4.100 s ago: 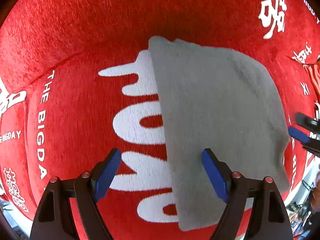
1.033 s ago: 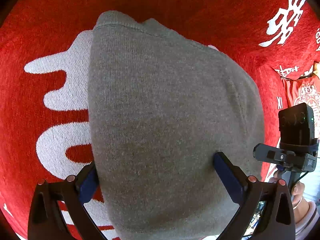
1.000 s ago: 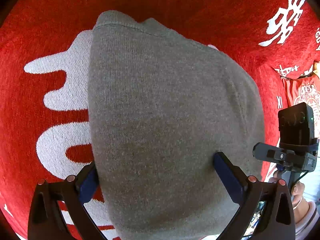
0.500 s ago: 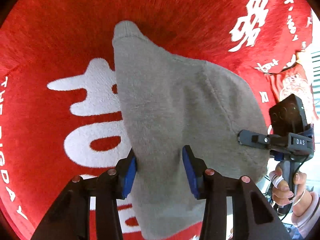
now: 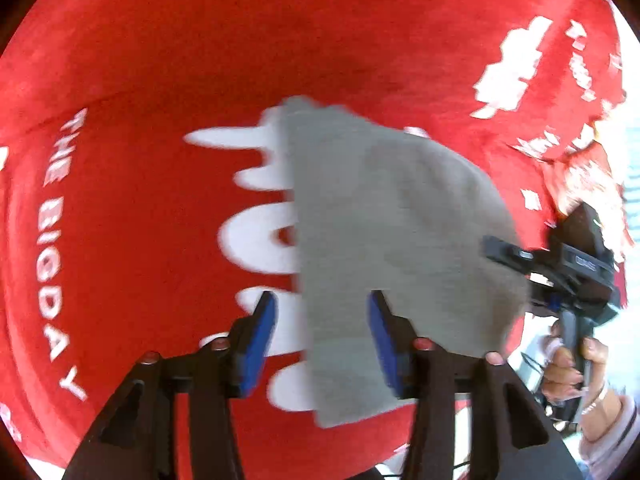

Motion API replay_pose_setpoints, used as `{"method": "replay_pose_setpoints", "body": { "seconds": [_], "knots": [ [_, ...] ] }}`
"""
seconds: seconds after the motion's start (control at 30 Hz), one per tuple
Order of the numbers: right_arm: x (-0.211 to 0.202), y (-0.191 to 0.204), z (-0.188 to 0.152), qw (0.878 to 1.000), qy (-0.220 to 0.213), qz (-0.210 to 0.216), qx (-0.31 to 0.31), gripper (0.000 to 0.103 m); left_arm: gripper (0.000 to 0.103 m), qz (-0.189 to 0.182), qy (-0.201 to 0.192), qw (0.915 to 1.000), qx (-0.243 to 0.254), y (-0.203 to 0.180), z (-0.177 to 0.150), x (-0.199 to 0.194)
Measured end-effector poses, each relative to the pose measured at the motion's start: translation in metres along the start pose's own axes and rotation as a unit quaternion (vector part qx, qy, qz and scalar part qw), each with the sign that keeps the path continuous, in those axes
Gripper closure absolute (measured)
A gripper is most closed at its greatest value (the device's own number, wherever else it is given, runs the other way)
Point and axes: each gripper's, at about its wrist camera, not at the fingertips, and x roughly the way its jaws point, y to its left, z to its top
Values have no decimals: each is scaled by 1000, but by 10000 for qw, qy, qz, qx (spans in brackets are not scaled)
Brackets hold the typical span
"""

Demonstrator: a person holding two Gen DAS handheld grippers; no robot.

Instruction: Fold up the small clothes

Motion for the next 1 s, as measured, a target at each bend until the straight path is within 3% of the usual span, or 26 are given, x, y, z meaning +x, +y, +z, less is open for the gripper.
{"method": "replay_pose_setpoints", "body": {
  "seconds": [0.03, 0.07, 0.13, 0.33, 0.43, 0.5, 0.53, 0.57, 0.6, 0.67, 0.73, 0.83, 1.0],
  "knots": [
    [-5, -5, 2, 9999, -50, -104, 32, 59, 4, 175, -6, 9998, -24, 9, -2, 0],
    [-9, -11, 4, 9998, -75, -175, 83, 44, 1, 277, -53, 9996, -28, 14, -2, 1],
    [-13, -22, 10, 9995, -90, -264, 120, 25, 1, 288, -23, 9996, -16, 24, -2, 5],
    [-1, -44, 19, 9980, 285, -570, -40, 24, 1, -94, 307, 9995, -55, 16, 17, 59],
    [9, -47, 21, 9979, 459, -435, -163, 23, 1, -415, 531, 9976, -163, 9, 21, 82],
    [20, -40, 24, 9977, 560, -317, -221, 24, 3, -400, 450, 9982, -59, 2, 21, 83],
    [26, -36, 25, 9975, 613, -284, -225, 36, 16, -459, 452, 9979, 31, -2, 21, 83],
    [32, -32, 26, 9970, 683, -282, -245, 56, 25, -545, 472, 9974, 86, -6, 21, 82],
    [41, -26, 26, 9957, 802, -372, -294, 59, 39, -668, 505, 9964, 135, -10, 20, 79],
    [53, -10, 21, 9954, 854, -211, -376, 64, 46, -573, 423, 9971, 254, -17, 20, 70],
    [51, 7, 15, 9947, 884, 174, -498, 64, 48, -613, 319, 9972, 287, -20, 20, 57],
    [51, 34, 6, 9919, 965, 364, -739, 64, 48, -593, 30, 9980, 219, -15, 19, 25],
    [66, 69, -19, 9842, 1203, 786, -1033, 64, 48, -414, -254, 9988, 22, 21, 1, -30]
  ]
}}
